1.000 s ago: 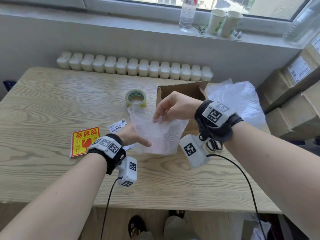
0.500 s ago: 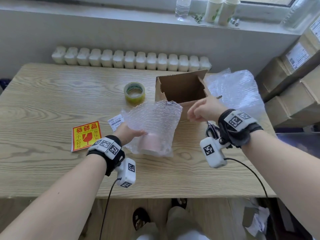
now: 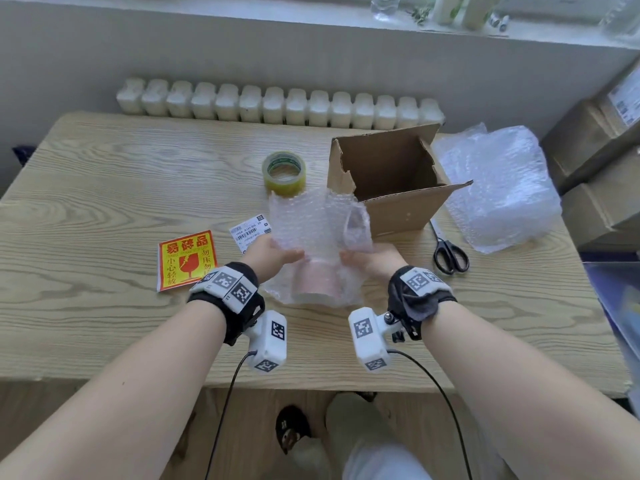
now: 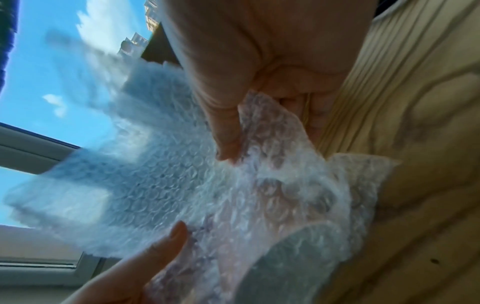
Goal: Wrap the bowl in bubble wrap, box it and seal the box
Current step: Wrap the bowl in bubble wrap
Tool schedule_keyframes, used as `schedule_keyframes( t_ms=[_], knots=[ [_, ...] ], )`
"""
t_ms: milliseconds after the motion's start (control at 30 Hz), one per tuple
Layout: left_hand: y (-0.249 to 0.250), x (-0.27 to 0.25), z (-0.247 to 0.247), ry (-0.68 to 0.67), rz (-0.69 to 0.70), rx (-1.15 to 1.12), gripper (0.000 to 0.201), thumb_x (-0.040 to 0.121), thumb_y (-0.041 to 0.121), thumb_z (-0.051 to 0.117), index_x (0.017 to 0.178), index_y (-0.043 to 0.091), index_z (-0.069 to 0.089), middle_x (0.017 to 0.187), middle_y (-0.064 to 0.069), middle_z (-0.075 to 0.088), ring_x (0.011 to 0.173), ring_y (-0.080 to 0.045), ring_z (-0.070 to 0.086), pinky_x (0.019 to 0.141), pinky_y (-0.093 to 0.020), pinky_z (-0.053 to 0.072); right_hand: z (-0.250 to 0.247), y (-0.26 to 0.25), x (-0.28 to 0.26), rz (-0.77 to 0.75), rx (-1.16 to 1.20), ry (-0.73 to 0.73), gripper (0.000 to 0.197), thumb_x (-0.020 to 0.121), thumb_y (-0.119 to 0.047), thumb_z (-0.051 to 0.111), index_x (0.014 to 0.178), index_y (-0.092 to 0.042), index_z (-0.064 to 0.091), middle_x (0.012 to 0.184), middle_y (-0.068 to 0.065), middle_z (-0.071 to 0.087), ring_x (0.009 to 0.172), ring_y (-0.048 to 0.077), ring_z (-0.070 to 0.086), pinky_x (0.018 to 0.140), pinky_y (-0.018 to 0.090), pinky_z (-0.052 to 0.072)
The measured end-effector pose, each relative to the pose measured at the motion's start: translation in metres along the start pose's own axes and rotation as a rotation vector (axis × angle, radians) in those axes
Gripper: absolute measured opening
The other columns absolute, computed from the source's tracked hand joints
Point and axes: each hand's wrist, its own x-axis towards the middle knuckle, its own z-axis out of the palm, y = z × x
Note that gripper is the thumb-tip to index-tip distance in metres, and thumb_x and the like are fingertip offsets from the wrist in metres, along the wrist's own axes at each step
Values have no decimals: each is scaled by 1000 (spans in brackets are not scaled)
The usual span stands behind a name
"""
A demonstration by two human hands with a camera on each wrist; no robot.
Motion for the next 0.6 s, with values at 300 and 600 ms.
schedule_keyframes(
  t_ms=[300, 600],
  knots=[
    [2, 19, -6, 6, -176, 93, 25, 84, 24, 70, 68, 8, 59, 73, -7, 61, 63, -18, 53, 61, -25, 39, 8, -6, 27, 201, 27, 10, 29, 83, -29, 72, 94, -2, 66, 117, 16, 66, 107, 31, 64, 100, 44, 47],
    [8, 28, -2, -48, -388, 238, 20, 85, 16, 61, 98, 1, 63, 92, -12, 62, 81, -24, 57, 61, -27, 44, 2, 2, 39, 361, -137, 36, 19, 80, -20, 64, 88, -4, 59, 104, 15, 66, 102, 32, 65, 92, 46, 53]
  ],
)
